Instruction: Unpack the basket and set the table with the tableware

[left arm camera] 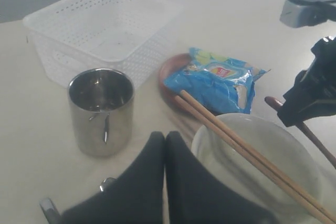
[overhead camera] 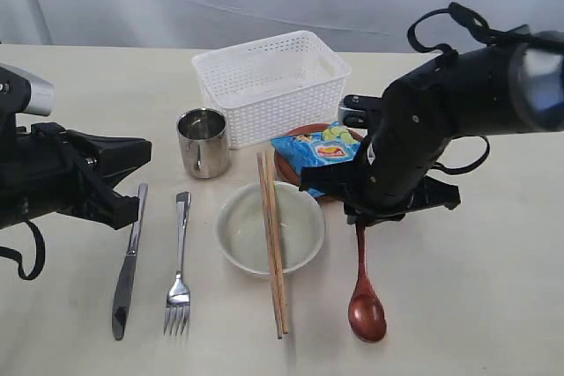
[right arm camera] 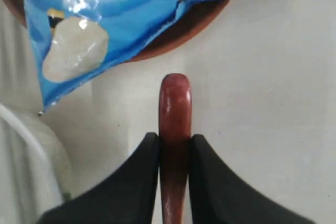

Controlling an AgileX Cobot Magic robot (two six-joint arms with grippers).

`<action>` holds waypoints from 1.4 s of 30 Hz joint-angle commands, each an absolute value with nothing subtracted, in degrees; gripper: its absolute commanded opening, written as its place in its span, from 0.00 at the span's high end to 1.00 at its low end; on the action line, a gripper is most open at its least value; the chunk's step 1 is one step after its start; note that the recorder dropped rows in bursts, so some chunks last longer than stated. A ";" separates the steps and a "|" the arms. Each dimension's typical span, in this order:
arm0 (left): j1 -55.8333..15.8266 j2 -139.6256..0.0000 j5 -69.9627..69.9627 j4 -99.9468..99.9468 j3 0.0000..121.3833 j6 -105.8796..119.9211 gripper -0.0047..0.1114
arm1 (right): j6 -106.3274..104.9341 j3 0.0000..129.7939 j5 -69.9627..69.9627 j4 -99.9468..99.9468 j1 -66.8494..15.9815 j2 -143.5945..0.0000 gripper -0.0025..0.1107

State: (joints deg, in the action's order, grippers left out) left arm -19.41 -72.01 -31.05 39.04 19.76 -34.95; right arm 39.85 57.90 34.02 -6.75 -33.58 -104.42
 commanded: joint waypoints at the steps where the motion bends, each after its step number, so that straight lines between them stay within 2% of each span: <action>1: -19.22 -71.64 -31.11 38.67 19.55 -34.69 0.96 | 37.15 58.55 35.25 -7.67 -33.25 -106.70 0.98; 9: -19.22 -71.64 -31.11 38.67 19.55 -34.69 0.96 | 36.02 58.55 34.45 -7.67 -33.25 -108.16 0.97; 12: -19.22 -71.64 -31.11 38.67 19.55 -34.69 0.96 | 36.02 58.55 34.60 -7.56 -33.25 -108.16 0.86; 14: -19.22 -71.64 -31.11 38.67 19.55 -34.69 0.96 | 36.02 58.55 34.44 -7.56 -33.25 -108.16 0.75; 15: -19.22 -71.64 -31.11 38.67 19.55 -34.69 0.96 | 36.12 58.55 34.12 -7.56 -33.25 -108.16 0.66; 17: -19.22 -71.64 -31.11 38.67 19.55 -34.69 0.96 | 36.38 58.55 33.22 -7.45 -33.02 -108.06 0.63; 20: -19.22 -71.64 -31.11 38.67 19.55 -34.69 0.96 | 36.52 58.55 35.37 -7.69 -32.98 -105.66 0.63; 23: -19.22 -71.64 -31.11 38.67 19.55 -34.69 0.96 | 36.52 58.55 41.12 -11.95 -32.75 -95.79 0.64; 24: -19.22 -71.64 -31.11 38.67 19.55 -34.69 0.96 | 36.11 58.55 42.64 -12.90 -32.75 -92.39 0.68; 27: -19.22 -71.64 -31.11 38.67 19.55 -34.69 0.96 | 33.22 53.91 41.52 -15.12 -35.77 -77.53 0.93; 28: -19.22 -71.64 -31.11 38.67 19.55 -34.69 0.96 | 33.22 51.12 39.41 -16.01 -36.77 -73.45 0.98; 30: -19.22 -71.64 -31.11 38.67 19.55 -34.69 0.96 | 33.22 44.53 30.11 -19.42 -38.50 -64.13 0.98; 32: -19.22 -71.64 -31.11 38.67 19.55 -34.69 0.96 | 33.22 39.76 26.53 -19.63 -38.85 -55.52 0.98; 42: -19.22 -71.64 -31.11 38.67 19.55 -34.69 0.96 | 33.22 36.90 27.19 -19.63 -38.85 -37.88 0.98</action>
